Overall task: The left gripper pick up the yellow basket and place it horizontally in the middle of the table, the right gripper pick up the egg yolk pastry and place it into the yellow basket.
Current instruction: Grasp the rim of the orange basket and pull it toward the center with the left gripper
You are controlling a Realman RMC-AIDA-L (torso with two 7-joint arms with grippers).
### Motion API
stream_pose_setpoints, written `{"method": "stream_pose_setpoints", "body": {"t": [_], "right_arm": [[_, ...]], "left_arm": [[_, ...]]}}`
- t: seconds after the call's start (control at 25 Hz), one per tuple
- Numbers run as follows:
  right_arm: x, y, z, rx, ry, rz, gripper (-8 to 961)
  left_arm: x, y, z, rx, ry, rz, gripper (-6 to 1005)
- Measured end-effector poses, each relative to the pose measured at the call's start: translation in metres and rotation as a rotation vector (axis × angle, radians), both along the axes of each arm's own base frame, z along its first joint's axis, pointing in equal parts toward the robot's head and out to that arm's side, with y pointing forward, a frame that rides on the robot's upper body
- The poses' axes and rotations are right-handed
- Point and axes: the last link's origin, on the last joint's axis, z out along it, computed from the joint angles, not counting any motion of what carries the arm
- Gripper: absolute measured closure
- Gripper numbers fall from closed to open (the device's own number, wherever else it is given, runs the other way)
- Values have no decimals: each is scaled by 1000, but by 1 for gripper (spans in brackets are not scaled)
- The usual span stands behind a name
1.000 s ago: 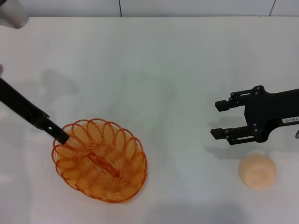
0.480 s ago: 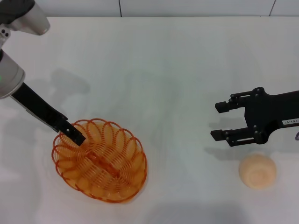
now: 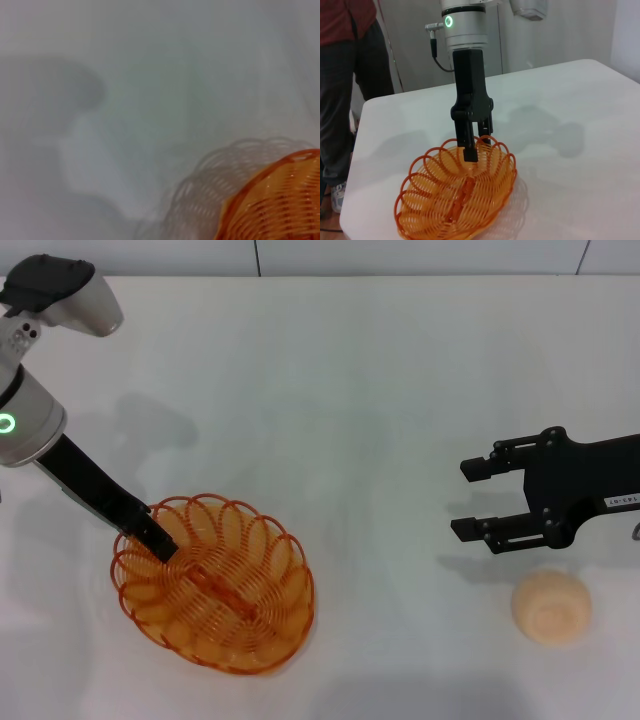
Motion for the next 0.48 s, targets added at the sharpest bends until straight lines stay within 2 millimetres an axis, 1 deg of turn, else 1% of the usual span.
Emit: {"method": "stream_pose_setpoints", "body": {"t": [0.16,0.28,0.48], "right_arm": [[1,0,0,-1,0,-3,282],[2,0,0,-2,0,-6,282],[4,-2,0,-2,3,-14,282]], "left_arm": [[-2,0,-1,2,7,3,371],[-4,-1,-3,-5,12,12,419],[-4,-2,-6,-10,16,14,467]]}}
